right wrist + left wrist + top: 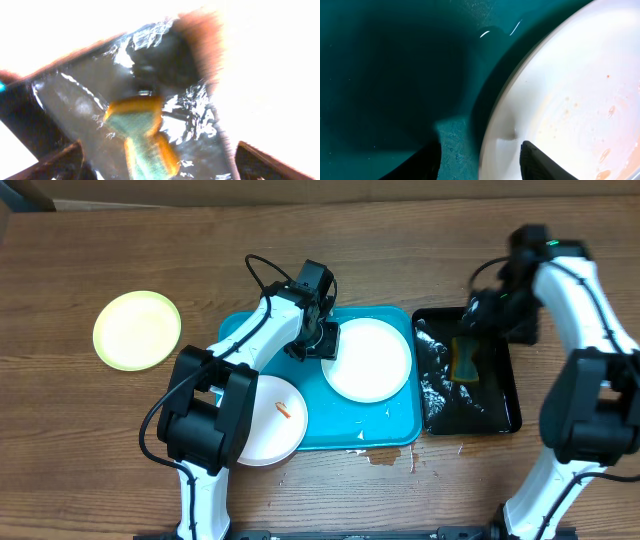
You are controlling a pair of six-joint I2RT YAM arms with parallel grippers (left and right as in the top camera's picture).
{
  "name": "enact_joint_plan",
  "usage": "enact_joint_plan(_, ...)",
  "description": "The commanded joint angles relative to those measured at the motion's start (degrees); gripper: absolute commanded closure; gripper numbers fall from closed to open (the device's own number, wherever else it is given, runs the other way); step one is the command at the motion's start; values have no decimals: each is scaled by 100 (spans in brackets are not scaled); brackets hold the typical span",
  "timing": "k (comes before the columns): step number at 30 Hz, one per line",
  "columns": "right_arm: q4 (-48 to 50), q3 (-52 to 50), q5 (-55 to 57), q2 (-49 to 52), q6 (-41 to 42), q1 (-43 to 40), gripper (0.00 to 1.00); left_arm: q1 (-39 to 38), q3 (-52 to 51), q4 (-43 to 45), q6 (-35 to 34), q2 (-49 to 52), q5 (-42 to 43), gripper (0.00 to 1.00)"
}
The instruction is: Clean dirty plates on tray and stack at the side
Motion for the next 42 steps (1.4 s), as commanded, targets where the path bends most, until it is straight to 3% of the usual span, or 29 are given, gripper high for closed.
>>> enact_joint_plan(1, 2, 310, 59, -59, 79, -584, 0, -11, -35, 7, 20, 22, -39, 47)
enact_joint_plan(7, 302, 308, 57, -55, 79, -1154, 0, -68, -37, 2, 15, 61, -37, 42)
enact_joint_plan(11, 544, 308, 59, -57, 76, -1316, 0, -243, -118, 68, -133, 142, -72, 50)
enact_joint_plan(14, 662, 308, 59, -55, 79, -1335, 0, -424, -225, 221, -153, 258, -284, 62)
enact_joint_plan(15, 702, 308, 57, -55, 79, -1335, 0, -492, -234, 260, -153, 332, -522, 87)
enact_joint_plan(16, 726, 308, 57, -55, 79, -1335, 0, -511, -234, 262, -151, 343, -634, 96)
enact_joint_plan(21, 767, 308, 57, -55, 79, -1335, 0, -461, 127, -173, -149, 192, -1029, 96)
enact_joint_plan(26, 767, 308, 57, -55, 79, -1335, 0, -243, 1178, -1134, -76, -136, -1502, 96)
enact_joint_plan(31, 767, 308, 57, -55, 79, -1335, 0, -68, 2142, -1720, 4, -428, -1432, 96)
enact_joint_plan(42, 767, 308, 57, -55, 79, -1335, 0, -474, 2712, -1360, -76, -485, -1097, 96)
